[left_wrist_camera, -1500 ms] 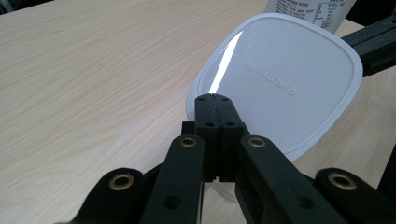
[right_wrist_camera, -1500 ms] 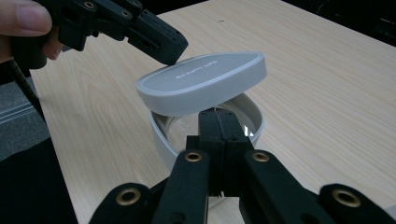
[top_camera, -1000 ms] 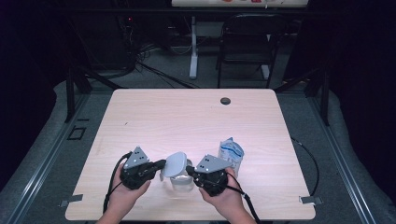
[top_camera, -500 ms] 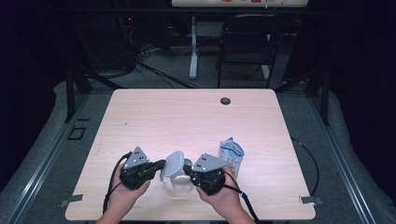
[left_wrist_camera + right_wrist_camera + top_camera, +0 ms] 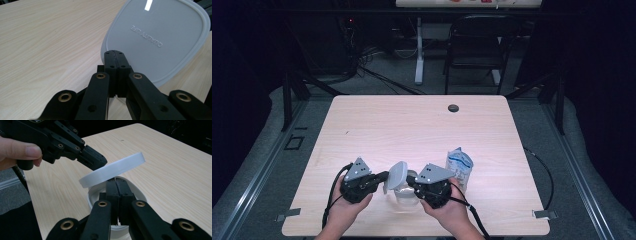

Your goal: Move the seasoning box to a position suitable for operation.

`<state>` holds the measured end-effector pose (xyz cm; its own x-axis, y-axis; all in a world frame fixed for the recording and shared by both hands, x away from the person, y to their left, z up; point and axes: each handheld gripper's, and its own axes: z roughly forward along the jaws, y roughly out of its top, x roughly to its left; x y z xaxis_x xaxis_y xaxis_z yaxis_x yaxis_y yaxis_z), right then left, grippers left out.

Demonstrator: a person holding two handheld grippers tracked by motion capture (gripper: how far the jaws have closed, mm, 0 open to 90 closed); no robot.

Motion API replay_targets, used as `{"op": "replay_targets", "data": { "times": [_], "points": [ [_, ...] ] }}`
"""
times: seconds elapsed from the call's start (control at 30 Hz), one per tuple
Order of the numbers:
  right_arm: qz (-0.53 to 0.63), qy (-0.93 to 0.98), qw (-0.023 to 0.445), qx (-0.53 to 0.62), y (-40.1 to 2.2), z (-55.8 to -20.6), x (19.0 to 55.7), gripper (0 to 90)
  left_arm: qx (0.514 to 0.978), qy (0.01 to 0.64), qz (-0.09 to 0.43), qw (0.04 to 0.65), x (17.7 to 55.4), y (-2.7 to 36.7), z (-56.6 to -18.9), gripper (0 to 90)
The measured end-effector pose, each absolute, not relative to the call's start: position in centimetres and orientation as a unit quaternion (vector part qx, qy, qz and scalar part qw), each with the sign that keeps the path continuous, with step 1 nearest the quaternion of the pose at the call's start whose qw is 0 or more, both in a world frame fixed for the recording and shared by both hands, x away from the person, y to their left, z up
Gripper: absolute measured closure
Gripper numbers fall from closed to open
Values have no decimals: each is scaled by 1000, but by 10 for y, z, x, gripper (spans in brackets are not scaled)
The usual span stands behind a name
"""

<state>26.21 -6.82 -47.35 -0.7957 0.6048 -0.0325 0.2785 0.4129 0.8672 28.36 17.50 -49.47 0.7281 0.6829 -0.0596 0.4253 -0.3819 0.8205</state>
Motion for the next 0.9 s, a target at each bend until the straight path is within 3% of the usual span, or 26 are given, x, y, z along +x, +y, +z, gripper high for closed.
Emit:
{"op": "replay_targets", "data": {
  "times": [0.9],
  "points": [
    [474, 823, 175, 260, -60, -469, 262, 888, 821, 340, 144, 435, 285, 176, -498, 900]
  ]
}}
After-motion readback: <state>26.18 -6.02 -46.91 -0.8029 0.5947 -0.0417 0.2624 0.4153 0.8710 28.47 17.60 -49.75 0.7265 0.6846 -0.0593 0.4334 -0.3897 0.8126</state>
